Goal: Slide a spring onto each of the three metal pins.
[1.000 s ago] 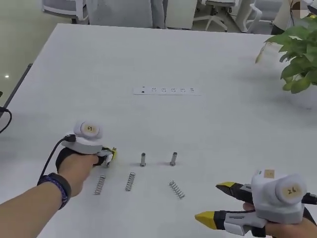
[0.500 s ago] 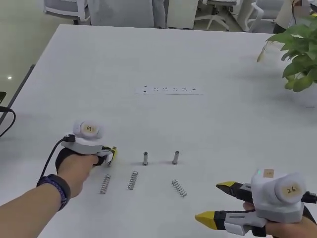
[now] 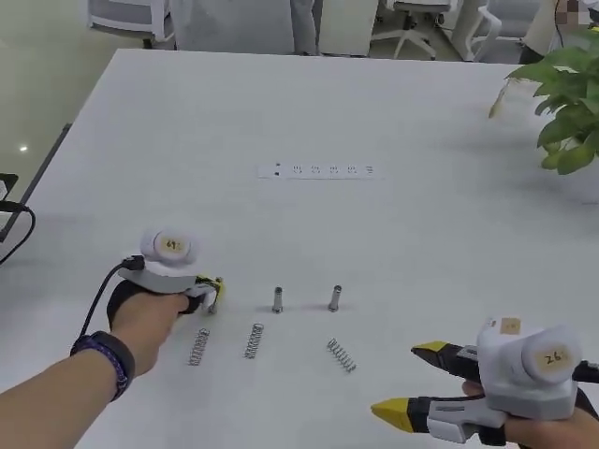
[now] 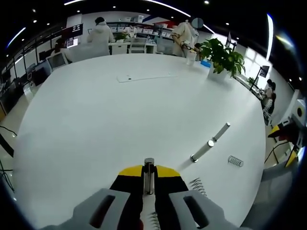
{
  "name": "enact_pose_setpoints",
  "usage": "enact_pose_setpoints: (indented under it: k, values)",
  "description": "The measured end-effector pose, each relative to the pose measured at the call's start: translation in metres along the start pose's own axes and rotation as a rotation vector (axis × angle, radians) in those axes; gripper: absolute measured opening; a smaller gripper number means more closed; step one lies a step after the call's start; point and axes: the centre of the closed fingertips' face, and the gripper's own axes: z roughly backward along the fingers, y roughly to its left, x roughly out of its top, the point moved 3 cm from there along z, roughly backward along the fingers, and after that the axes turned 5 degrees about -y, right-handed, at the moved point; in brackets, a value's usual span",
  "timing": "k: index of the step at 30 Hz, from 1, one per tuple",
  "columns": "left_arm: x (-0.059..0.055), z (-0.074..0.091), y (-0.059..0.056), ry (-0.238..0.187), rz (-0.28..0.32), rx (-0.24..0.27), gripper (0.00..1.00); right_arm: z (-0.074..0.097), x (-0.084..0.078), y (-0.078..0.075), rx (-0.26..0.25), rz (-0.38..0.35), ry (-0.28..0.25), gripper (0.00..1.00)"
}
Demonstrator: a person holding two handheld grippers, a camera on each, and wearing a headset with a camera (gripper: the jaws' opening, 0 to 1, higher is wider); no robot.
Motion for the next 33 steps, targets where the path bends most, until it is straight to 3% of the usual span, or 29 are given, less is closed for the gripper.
enact_pose_setpoints:
  k: [17, 31, 33]
  values:
    - [0.0019, 0.0026, -0.0015, -0.015, -0.018, 0.003, 0.00, 0.0005, 0.0006, -0.0008, 0.003, 0.012, 0.004, 0.64]
    - [-0.0026, 0.0085, -0.0045, -0.030, -0.067, 0.006, 0.00, -0.0005, -0.0023, 0.0004, 0.005, 0.013, 0.010, 0.64]
    - [-0.0043, 0.0098, -0.0039, -0.029, -0.098, 0.015, 0.00, -0.0004, -0.0014, 0.0007, 0.007, 0.014, 0.009, 0.65]
